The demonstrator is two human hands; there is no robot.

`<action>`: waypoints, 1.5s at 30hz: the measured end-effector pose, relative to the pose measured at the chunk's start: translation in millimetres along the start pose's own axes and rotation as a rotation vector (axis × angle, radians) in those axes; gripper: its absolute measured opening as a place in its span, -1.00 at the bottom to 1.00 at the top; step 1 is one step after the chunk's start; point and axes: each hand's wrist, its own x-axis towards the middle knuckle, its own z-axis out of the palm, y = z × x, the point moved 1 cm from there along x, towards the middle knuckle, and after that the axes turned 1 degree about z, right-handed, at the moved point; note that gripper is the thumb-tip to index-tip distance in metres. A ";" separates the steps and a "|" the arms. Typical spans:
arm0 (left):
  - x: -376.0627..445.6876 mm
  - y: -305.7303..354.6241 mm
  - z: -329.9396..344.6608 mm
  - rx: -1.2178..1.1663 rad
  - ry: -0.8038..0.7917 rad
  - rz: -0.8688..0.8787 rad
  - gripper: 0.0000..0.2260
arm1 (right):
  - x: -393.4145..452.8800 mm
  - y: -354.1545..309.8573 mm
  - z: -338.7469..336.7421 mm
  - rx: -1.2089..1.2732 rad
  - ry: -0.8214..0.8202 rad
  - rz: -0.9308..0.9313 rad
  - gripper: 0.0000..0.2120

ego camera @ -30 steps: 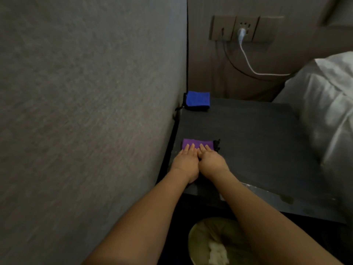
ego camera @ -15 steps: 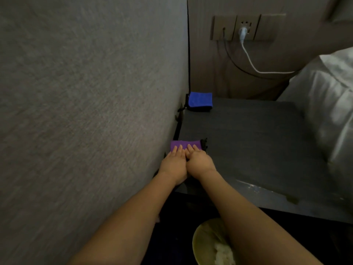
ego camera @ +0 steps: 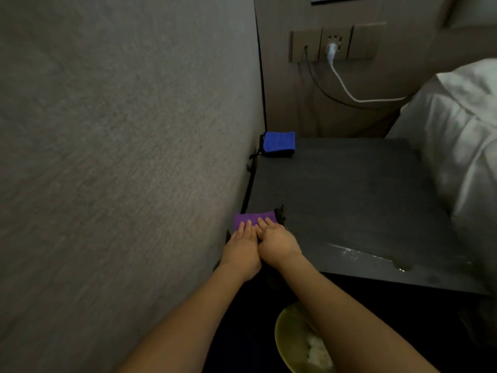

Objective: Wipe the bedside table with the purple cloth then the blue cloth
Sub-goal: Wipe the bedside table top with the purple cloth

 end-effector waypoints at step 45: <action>15.0 286.7 -26.4 -0.067 0.022 0.397 -0.37 | -169.6 244.6 -66.0 -0.069 0.090 0.361 -0.40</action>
